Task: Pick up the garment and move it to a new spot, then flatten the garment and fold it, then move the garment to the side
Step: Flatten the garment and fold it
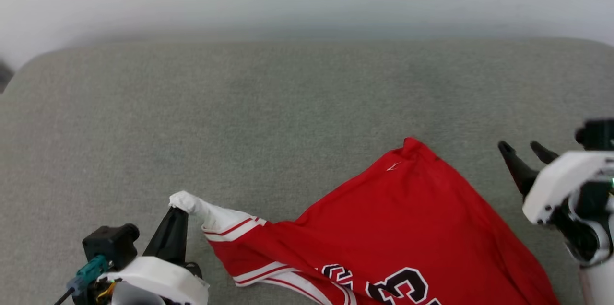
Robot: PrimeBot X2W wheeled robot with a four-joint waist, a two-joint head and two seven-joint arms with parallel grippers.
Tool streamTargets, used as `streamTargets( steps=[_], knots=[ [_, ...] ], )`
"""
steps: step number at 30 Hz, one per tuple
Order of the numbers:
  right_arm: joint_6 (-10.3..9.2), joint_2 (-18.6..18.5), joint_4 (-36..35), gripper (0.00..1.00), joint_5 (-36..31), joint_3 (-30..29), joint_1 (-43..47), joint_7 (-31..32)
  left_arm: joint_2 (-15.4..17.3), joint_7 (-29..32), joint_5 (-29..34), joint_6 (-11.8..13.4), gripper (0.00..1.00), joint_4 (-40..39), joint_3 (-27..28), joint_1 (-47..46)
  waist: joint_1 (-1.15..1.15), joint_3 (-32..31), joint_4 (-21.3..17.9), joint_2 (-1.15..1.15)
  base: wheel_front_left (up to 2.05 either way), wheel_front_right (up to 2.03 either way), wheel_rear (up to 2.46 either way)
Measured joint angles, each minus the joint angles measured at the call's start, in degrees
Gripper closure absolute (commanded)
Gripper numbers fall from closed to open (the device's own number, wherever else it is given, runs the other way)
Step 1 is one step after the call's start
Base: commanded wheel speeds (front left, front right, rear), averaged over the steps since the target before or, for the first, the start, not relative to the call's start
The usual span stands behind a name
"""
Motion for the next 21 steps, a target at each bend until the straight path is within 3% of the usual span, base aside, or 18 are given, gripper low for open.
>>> streamTargets(
  steps=[8,20,21],
  knots=[
    [0.00,-2.12,6.99,0.00,1.08,8.64,-14.06,19.61,-1.26,-0.59,1.35,-1.76,1.00,-0.51,-1.68,-5.21,0.01,5.80,3.48,0.00,0.00,0.00,0.00],
    [0.01,-1.42,18.33,0.00,-0.58,14.59,-21.85,28.33,-3.54,-2.04,1.35,-4.13,1.00,2.13,-3.16,-9.36,0.01,12.17,7.67,0.00,0.00,0.00,0.00],
    [0.01,-1.37,18.95,0.50,-0.36,14.83,-22.09,28.42,-3.64,-2.16,1.34,-4.17,1.00,2.41,-3.20,-9.38,0.01,12.33,7.82,0.00,0.00,0.00,0.00]
  ],
)
